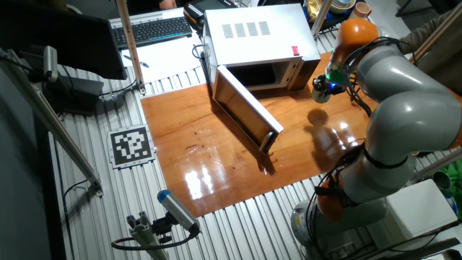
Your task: Put the bowl into the microwave
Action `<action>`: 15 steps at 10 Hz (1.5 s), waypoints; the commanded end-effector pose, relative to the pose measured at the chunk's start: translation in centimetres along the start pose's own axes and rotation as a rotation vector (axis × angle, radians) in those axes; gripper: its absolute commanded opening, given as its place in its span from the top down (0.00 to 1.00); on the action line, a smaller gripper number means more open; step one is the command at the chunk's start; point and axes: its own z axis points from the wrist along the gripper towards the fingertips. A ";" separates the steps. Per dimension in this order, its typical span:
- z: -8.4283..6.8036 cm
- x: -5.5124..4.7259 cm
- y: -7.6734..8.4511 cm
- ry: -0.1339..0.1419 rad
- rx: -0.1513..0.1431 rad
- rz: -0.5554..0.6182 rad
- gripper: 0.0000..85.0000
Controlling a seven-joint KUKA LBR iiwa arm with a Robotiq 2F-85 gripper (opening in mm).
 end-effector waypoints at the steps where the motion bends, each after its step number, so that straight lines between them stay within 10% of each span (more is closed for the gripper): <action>1: 0.0 0.0 0.0 -0.024 -0.014 -0.058 1.00; 11: 0.0 0.0 0.0 -0.055 -0.054 -0.129 1.00; 15: -2.6 1.3 5.0 -0.034 -0.043 -0.028 1.00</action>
